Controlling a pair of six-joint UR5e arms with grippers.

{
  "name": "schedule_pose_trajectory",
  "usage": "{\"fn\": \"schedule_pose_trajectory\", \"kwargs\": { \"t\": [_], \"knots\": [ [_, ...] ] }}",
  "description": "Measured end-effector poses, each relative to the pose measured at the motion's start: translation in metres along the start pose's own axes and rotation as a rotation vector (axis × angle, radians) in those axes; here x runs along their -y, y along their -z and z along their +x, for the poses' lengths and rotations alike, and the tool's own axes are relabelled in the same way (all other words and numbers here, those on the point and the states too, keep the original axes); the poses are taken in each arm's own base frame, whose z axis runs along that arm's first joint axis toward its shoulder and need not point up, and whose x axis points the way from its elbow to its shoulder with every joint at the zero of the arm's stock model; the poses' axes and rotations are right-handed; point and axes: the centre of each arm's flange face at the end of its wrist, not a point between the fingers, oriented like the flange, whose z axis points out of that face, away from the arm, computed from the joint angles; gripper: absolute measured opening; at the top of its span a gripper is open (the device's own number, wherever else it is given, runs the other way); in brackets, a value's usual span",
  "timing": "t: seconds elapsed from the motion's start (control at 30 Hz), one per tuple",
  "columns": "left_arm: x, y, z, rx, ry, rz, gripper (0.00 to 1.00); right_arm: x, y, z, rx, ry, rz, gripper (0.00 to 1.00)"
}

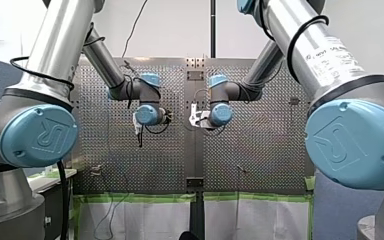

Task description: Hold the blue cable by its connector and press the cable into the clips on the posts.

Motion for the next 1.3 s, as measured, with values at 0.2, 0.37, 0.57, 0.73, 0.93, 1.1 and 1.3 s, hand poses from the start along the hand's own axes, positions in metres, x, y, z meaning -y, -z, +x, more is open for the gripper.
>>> {"fn": "schedule_pose_trajectory", "kwargs": {
  "t": [0.2,0.37,0.57,0.73,0.93,1.1,1.3],
  "knots": [
    [0.003,0.001,0.028,-0.033,-0.054,-0.017,0.0,-0.011,0.002,-0.027,0.013,-0.021,-0.025,0.0],
    [0.009,0.001,0.049,-0.042,-0.087,-0.008,0.0,-0.02,0.008,-0.043,0.013,-0.031,-0.038,0.0],
    [0.019,-0.001,0.071,-0.052,-0.094,0.01,0.0,-0.029,0.01,-0.062,0.017,-0.036,-0.059,0.0],
    [0.026,0.0,0.088,-0.063,-0.095,0.022,0.0,-0.036,0.01,-0.088,0.046,-0.04,-0.094,0.0],
    [0.039,-0.008,0.104,-0.069,-0.098,0.036,0.0,-0.046,0.016,-0.125,0.079,-0.067,-0.123,0.0],
    [0.048,-0.007,0.124,-0.081,-0.089,0.051,0.0,-0.052,0.015,-0.142,0.072,-0.077,-0.143,0.0],
    [0.056,-0.005,0.149,-0.106,-0.096,0.061,0.0,-0.061,0.013,-0.167,0.076,-0.107,-0.178,0.0]
  ]
}}
